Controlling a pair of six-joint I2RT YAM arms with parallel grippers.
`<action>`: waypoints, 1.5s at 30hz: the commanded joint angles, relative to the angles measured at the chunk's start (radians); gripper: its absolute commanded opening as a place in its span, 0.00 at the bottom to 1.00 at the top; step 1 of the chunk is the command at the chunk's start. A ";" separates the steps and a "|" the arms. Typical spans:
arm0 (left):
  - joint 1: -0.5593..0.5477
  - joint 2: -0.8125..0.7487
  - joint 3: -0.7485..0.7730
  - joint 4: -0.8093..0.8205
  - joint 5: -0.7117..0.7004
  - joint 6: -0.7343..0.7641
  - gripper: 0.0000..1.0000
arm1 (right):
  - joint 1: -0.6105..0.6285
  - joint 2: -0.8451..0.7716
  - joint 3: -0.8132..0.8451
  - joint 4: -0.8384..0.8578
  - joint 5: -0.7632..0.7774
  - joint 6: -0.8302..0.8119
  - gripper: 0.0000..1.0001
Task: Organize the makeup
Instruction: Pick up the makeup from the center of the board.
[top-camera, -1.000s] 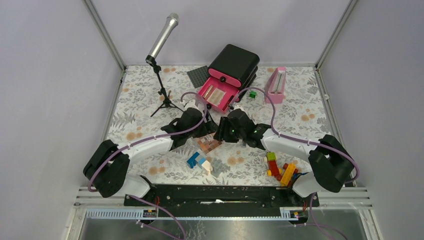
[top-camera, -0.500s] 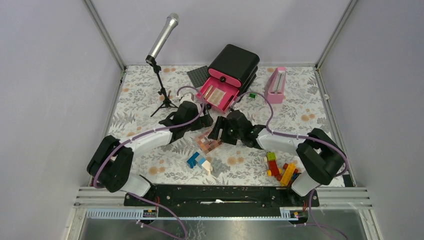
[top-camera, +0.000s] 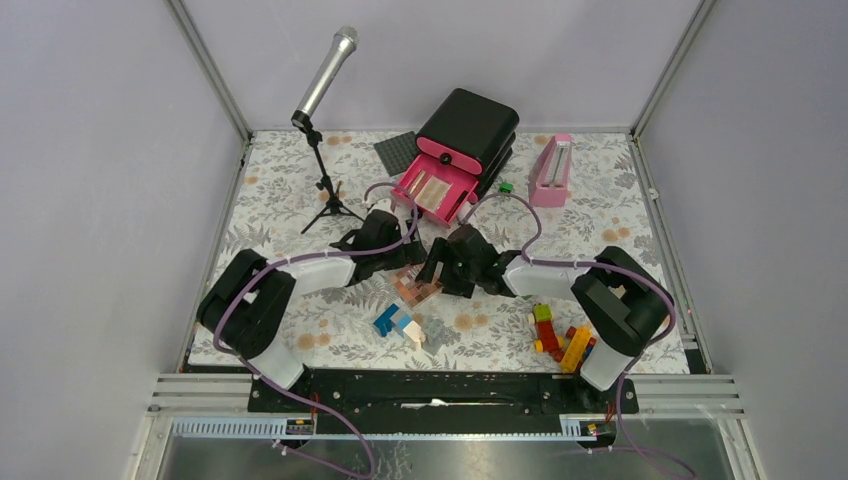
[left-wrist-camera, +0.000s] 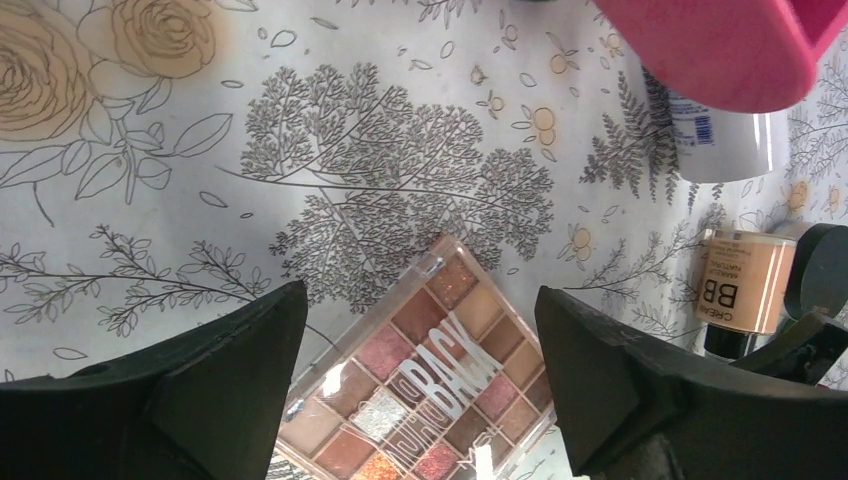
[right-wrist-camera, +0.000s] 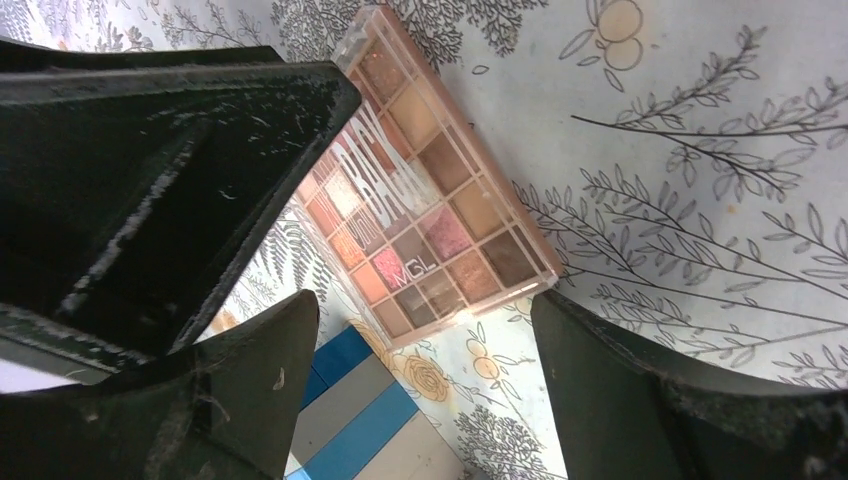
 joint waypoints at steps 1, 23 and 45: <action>0.001 -0.005 -0.063 0.094 0.081 -0.016 0.89 | -0.002 0.073 0.020 0.008 0.008 0.024 0.85; -0.013 -0.198 -0.228 0.142 0.163 -0.118 0.76 | -0.042 0.012 0.055 0.204 -0.061 -0.079 0.67; -0.014 -0.187 -0.116 0.145 0.187 -0.152 0.76 | -0.080 -0.048 0.157 0.106 -0.022 -0.150 0.67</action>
